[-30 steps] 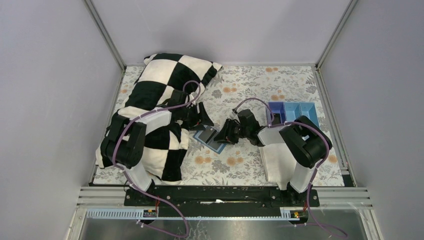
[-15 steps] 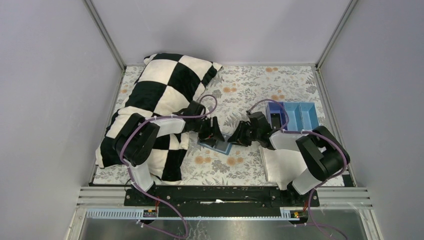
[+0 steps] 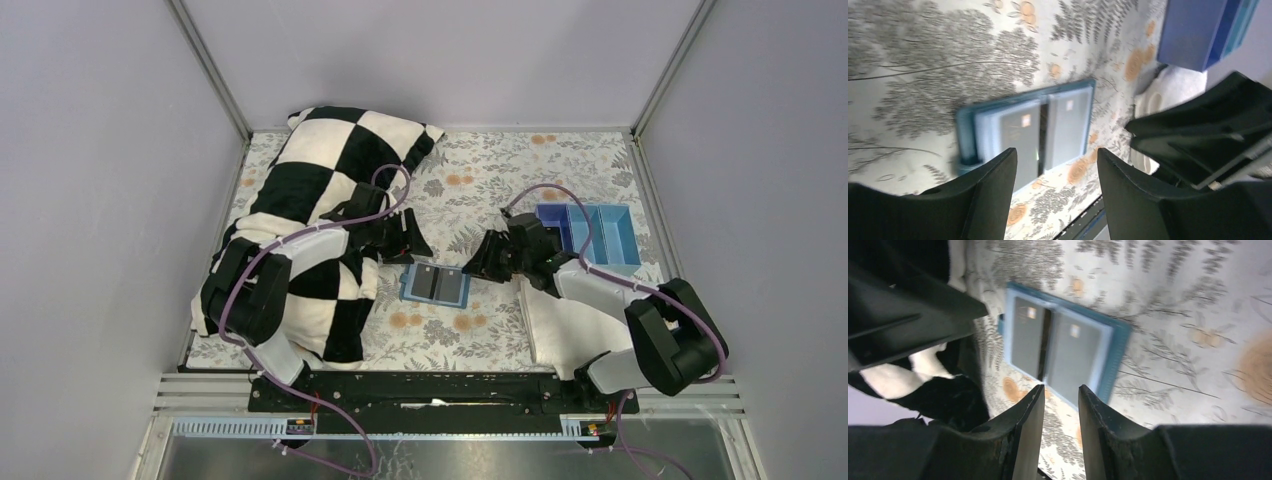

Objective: Take the credit cards out of the card holder
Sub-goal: Remove the credit card from the card holder.

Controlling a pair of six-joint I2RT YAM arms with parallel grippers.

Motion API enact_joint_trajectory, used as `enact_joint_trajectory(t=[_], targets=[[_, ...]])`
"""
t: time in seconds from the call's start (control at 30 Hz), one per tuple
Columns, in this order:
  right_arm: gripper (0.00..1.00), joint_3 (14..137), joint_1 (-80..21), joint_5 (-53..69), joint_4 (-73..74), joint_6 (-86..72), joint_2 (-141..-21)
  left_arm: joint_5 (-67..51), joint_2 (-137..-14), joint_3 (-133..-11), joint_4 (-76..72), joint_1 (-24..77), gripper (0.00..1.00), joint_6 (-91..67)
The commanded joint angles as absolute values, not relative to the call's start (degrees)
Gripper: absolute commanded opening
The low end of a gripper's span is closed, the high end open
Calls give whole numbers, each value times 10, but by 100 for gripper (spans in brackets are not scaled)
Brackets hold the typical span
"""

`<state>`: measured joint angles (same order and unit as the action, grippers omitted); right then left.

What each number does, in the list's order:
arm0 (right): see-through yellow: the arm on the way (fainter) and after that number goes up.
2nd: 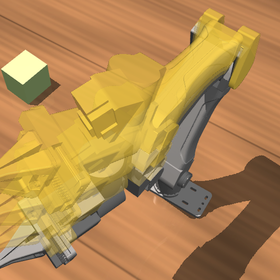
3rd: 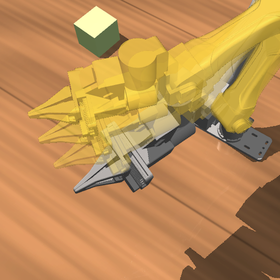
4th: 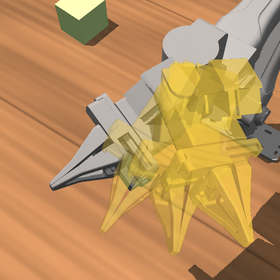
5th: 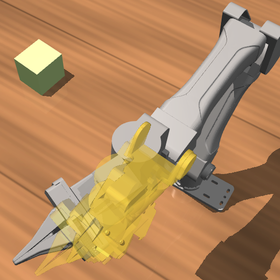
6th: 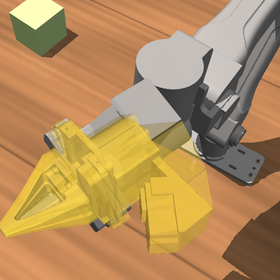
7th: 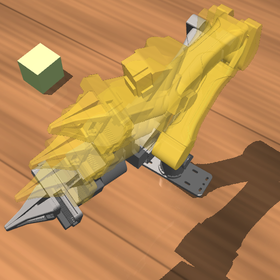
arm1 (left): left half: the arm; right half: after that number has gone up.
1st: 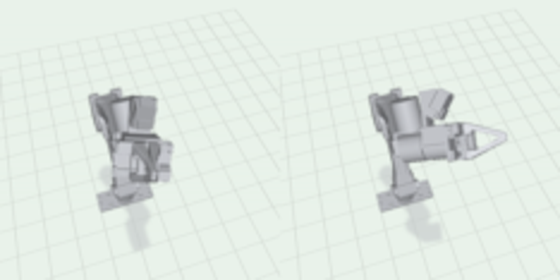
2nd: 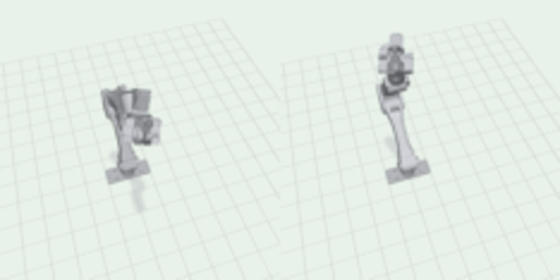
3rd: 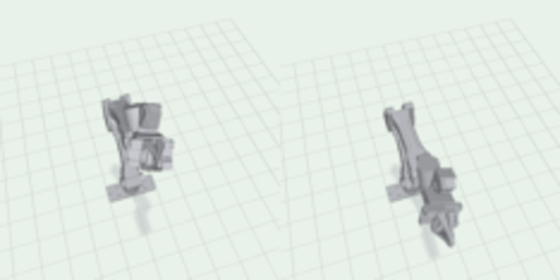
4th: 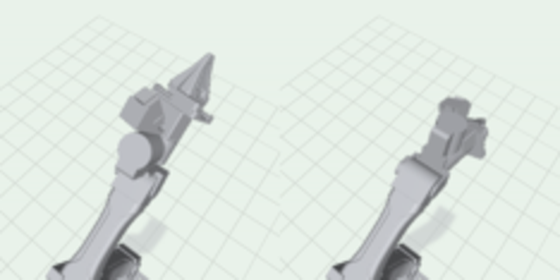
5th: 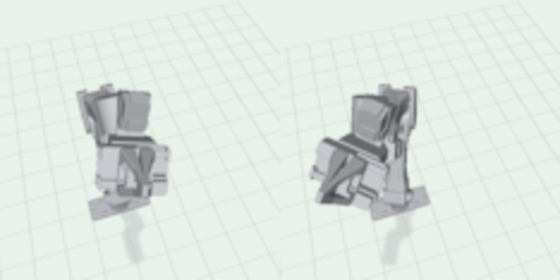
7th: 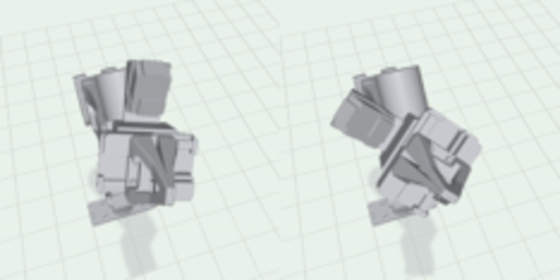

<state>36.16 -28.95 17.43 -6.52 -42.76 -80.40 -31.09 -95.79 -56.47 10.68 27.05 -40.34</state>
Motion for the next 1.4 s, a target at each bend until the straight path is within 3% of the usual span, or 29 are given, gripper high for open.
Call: enact_joint_trajectory(t=[0.0,0.23,0.67,1.07,1.37], targets=[[39,410,-330,184,-104,-453,-834,-274,-969,-566,126,259,64,-375],[37,430,-355,221,-221,-538,-943,-299,-993,-537,86,258,60,-391],[35,408,-355,204,-282,-594,-1024,-301,-1028,-519,77,258,31,-384],[11,345,-356,206,-368,-639,-1010,-295,-1037,-507,74,258,28,-384],[28,311,-355,204,-416,-661,-1002,-285,-1037,-514,90,258,27,-378]])
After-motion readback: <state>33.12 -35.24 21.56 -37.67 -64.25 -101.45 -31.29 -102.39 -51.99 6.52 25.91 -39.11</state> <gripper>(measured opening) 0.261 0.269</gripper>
